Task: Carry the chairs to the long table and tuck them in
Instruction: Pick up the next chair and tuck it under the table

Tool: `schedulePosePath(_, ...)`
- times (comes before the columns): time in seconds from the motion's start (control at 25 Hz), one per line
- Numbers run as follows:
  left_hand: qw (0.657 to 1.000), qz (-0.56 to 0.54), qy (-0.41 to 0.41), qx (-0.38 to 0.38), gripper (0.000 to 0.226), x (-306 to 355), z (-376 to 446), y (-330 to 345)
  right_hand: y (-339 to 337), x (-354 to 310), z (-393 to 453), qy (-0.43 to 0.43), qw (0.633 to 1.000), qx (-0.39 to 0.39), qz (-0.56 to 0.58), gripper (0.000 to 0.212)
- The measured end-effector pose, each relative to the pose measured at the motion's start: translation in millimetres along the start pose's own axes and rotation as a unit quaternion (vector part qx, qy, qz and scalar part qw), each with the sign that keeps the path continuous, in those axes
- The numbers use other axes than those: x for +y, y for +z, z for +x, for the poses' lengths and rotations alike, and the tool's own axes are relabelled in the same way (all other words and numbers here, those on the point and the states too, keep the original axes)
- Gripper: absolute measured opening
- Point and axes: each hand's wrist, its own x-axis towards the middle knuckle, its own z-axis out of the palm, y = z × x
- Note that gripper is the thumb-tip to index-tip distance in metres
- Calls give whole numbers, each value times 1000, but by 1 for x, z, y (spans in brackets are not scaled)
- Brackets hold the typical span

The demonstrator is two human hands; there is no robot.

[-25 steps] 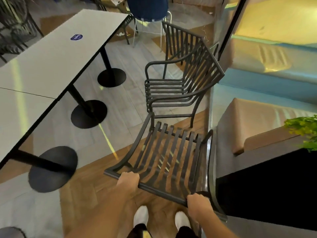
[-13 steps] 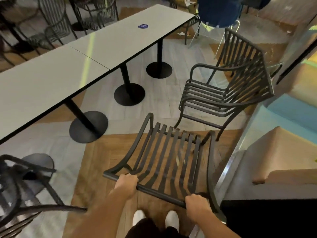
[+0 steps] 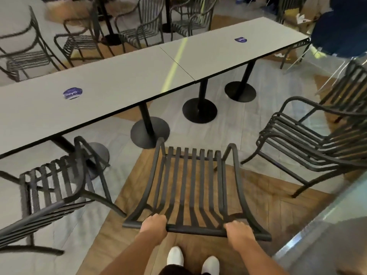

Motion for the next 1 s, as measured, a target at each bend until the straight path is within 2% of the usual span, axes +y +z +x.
schedulePosePath(0.32, 991, -94, -93, 7, 22, -50, 1, -12, -67, -52, 64, -76, 992, 58, -80, 42)
schedulePosePath(0.52, 980, -113, -162, 3, 25, -61, 24, -28, -109, -69, 117, -130, 984, 49, -112, 41)
schedulePosePath(0.68, 970, -135, -204, 2, 26, -50, 57, -50, -150, -64, 159, -177, 974, 53, -134, 37)
schedulePosePath(0.84, 969, -132, -211, -2, 29, -35, 96, -78, -183, -47, 199, -200, 964, 93, -151, 43)
schedulePosePath(1.0, 969, -115, -218, -17, 31, -17, 137, -114, -224, -30, 240, -213, 960, 89, -162, 47)
